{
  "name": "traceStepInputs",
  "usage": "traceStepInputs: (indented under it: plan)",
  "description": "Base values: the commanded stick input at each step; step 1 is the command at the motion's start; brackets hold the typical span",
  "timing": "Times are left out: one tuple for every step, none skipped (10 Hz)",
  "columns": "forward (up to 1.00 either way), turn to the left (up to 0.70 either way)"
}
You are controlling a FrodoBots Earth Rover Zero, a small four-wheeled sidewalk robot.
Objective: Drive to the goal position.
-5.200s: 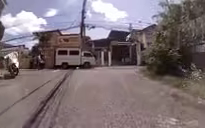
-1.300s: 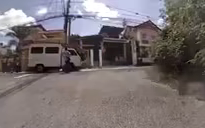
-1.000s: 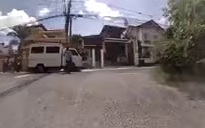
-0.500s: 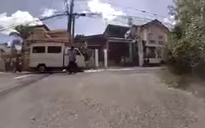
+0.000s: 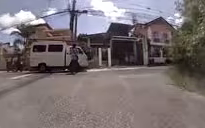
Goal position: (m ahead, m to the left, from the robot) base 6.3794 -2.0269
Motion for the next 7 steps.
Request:
traceStepInputs:
  plan:
    - [0.70, -0.27]
    - [0.70, -0.27]
    - [0.70, -0.27]
    - [0.70, -0.27]
    - [0.70, -0.27]
    - [0.70, -0.27]
    - [0.70, -0.27]
